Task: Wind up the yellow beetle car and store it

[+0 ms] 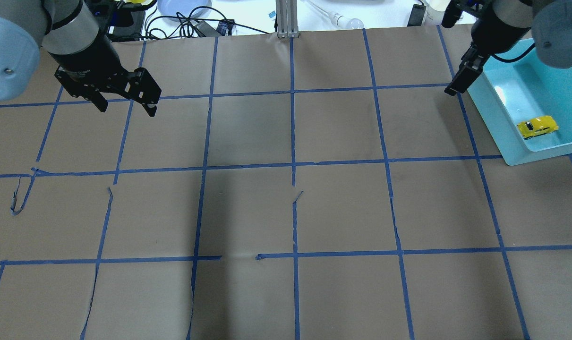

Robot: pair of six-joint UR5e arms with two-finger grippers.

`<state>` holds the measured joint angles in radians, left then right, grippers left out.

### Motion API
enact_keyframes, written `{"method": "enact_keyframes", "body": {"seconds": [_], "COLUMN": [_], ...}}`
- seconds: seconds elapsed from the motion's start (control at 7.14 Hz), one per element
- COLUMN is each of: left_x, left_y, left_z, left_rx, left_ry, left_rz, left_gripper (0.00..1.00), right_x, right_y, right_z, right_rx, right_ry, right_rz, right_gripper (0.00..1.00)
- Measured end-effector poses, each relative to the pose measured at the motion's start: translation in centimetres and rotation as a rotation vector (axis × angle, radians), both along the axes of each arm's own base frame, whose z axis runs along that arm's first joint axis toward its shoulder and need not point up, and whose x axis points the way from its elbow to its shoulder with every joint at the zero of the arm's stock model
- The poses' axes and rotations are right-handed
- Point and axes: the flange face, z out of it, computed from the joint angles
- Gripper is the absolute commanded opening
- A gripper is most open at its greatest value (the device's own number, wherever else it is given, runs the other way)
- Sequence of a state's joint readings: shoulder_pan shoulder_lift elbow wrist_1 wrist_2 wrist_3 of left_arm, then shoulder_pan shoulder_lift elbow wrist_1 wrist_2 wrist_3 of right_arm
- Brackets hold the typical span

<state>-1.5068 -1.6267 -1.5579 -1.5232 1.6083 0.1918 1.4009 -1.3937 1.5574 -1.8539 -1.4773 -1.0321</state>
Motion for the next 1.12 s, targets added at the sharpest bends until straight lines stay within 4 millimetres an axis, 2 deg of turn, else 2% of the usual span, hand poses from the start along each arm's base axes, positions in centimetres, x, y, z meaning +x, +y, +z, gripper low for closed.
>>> {"method": "enact_keyframes", "body": {"seconds": [0.28,0.42,0.56,0.84,1.12], "left_x": [0.0,0.0,0.0,0.0,0.0], "left_y": [0.0,0.0,0.0,0.0,0.0], "left_z": [0.0,0.0,-0.1,-0.1,0.0], "left_rx": [0.001,0.001,0.002,0.002,0.001], "left_ry": [-0.002,-0.003,-0.004,-0.006,-0.007], "left_rz": [-0.001,-0.001,-0.001,-0.001,-0.001], "left_gripper": [1.0,1.0,1.0,1.0,1.0], "right_x": [5.6,7.9,9.4,9.9,9.4], "right_y": [2.4,4.1,5.4,7.7,7.9], "right_z": [3.2,4.5,5.6,7.7,7.6], "right_rx": [-0.01,0.005,0.017,0.009,-0.004], "right_ry": [-0.046,-0.066,-0.086,-0.064,-0.026], "right_rz": [-0.292,-0.434,-0.572,-0.715,-0.76], "right_gripper": [1.0,1.0,1.0,1.0,1.0]}}
